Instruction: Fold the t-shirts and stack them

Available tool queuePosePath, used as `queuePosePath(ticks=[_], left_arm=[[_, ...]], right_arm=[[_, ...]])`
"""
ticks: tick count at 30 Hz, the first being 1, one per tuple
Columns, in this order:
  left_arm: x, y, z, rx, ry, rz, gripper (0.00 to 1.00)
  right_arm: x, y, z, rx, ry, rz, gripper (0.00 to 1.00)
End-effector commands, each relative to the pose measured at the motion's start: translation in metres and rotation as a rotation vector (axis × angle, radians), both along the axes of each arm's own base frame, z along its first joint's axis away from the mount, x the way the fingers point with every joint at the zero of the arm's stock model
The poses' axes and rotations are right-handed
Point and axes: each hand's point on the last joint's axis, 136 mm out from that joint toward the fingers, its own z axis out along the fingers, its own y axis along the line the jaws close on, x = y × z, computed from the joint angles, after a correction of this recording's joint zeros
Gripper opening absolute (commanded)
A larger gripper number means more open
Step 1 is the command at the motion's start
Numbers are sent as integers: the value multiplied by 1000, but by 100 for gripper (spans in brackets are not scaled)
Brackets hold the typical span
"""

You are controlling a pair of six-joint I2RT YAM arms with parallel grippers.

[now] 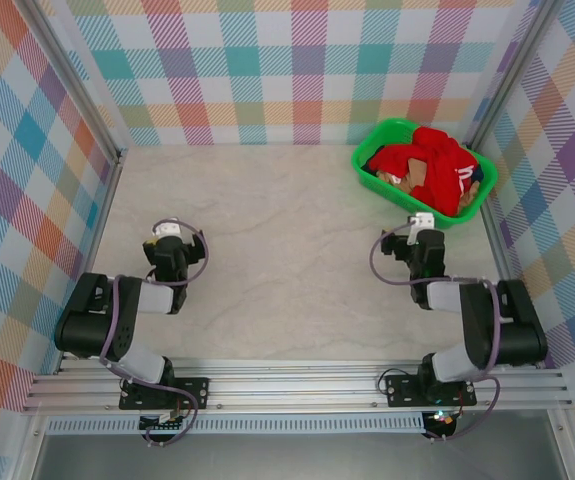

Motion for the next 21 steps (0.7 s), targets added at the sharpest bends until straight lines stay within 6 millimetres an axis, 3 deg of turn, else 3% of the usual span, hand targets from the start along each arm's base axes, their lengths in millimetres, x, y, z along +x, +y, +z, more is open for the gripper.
queuePosePath(ticks=[1, 3, 4, 5, 7, 9, 13, 18, 21], left_arm=[[-4, -12, 42, 91, -58, 7, 100], [-5, 7, 68, 79, -69, 147, 100], [-12, 28, 80, -3, -51, 321, 100], [-23, 46, 84, -108, 37, 461, 100], [-42, 70, 95, -283, 177, 652, 100], [-13, 52, 103, -453, 226, 509, 100], [30, -19, 136, -604, 185, 150, 99], [39, -95, 168, -676, 257, -131, 93], [34, -127, 196, -718, 239, -273, 92]], right_arm=[[4, 25, 68, 61, 12, 12, 99], [-6, 39, 80, 312, 222, -31, 100], [-12, 38, 82, 398, 324, -103, 100], [-11, 49, 87, 431, 374, -56, 100], [-8, 41, 97, 426, 404, -125, 97], [0, 31, 115, 428, 397, -181, 96], [34, -7, 127, 460, 468, -298, 89], [91, -62, 117, 596, 449, -363, 86], [124, -85, 109, 625, 450, -368, 86]])
